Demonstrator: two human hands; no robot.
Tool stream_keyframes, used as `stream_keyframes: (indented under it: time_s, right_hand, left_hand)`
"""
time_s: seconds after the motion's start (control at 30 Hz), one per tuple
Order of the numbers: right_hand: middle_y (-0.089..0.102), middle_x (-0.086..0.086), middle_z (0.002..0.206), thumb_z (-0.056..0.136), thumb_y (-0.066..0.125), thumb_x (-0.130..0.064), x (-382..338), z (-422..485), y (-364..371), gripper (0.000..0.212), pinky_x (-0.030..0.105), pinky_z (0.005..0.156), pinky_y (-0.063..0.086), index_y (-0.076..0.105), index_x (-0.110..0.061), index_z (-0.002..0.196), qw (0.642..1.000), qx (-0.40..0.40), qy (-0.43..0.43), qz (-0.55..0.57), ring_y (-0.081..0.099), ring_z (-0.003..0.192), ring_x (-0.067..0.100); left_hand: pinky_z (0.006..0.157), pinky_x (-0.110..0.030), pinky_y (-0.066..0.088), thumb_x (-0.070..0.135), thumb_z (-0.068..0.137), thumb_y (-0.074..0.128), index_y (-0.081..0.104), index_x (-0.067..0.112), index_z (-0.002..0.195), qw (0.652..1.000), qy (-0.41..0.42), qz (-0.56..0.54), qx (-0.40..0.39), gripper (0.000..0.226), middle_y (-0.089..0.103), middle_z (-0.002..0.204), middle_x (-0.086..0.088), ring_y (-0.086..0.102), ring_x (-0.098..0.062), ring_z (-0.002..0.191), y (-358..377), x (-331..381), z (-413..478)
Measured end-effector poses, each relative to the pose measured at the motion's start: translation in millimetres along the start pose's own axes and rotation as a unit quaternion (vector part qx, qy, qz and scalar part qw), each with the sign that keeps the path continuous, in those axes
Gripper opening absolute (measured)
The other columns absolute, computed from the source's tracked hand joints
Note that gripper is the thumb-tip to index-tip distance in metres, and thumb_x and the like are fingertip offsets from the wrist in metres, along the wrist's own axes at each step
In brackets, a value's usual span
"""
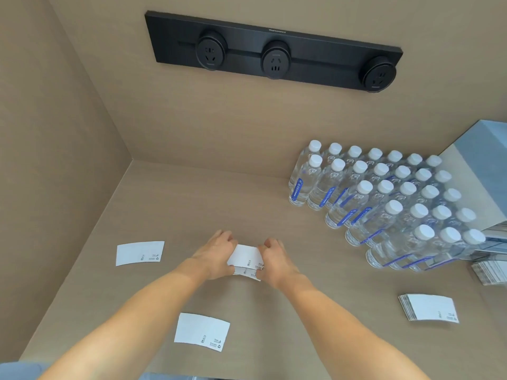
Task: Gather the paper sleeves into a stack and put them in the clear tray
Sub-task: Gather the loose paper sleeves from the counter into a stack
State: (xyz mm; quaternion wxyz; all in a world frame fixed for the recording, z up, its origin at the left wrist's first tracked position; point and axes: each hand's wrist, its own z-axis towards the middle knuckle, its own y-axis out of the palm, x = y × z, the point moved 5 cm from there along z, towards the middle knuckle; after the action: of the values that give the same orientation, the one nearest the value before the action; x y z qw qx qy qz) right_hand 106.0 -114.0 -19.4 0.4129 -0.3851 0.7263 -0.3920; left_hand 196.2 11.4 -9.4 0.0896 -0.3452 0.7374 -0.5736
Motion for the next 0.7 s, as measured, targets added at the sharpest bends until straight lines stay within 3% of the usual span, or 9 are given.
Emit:
stream_keyframes:
  time_s: [0.3,0.7]
  right_hand:
    - [0.042,0.010,0.129,0.086,0.062,-0.015,8,6,26,0.041,0.036,0.095,0.048,0.053,-0.004,0.125,1.000,-0.023,0.008,-0.003,0.037,0.125,0.025]
    - [0.039,0.007,0.128,0.083,0.062,-0.011,5,16,38,0.040,0.037,0.090,0.050,0.053,-0.005,0.122,0.999,-0.043,0.007,-0.008,0.037,0.121,0.024]
  left_hand:
    - [0.102,-0.037,0.045,0.028,0.087,0.064,0.053,0.009,0.122,1.000,-0.002,0.005,-0.027,0.042,0.044,0.127,-0.007,0.036,-0.023,0.126,29,-7,10]
    - [0.099,-0.035,0.047,0.027,0.084,0.069,0.055,0.012,0.119,0.999,-0.004,-0.019,-0.035,0.040,0.045,0.122,-0.003,0.038,-0.021,0.122,42,-20,16]
